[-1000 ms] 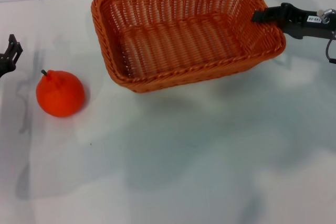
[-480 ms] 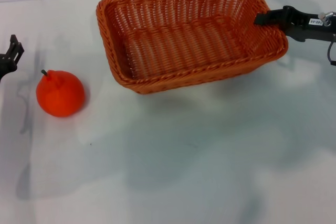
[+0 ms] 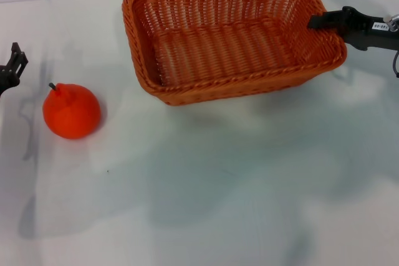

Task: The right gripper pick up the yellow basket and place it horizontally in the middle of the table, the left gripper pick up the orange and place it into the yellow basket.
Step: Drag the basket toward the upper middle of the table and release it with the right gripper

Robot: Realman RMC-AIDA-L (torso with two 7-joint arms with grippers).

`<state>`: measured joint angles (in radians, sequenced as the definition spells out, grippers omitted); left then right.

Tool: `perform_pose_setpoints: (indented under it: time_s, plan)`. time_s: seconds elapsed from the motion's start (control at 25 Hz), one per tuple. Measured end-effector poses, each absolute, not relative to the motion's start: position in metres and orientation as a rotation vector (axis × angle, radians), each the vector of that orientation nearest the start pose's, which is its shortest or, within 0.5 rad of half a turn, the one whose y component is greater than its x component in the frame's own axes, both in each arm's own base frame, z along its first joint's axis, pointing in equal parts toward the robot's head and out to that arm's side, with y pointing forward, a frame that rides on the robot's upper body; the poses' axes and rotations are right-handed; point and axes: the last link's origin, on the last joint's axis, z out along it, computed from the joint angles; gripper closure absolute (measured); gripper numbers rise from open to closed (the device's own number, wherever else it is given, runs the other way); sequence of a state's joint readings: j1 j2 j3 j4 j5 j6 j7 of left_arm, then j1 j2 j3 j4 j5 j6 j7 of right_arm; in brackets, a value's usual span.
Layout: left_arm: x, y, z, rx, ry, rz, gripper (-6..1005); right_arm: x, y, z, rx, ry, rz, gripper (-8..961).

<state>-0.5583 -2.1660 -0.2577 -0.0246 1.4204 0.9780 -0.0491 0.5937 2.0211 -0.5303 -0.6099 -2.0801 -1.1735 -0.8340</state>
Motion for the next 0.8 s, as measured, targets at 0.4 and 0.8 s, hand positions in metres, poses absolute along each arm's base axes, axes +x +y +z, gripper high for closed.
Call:
perform_pose_setpoints:
  time_s: [0.4,0.8]
  plan:
    - [-0.344,0.346,-0.033,-1.478,-0.727,-0.488,94,0.307,0.389,0.044,-1.7,-1.805,-0.591,485]
    - [-0.343,0.347,-0.033,-1.488,-0.72,-0.487,96,0.327,0.384,0.049,-1.738,-1.746,-0.698,247]
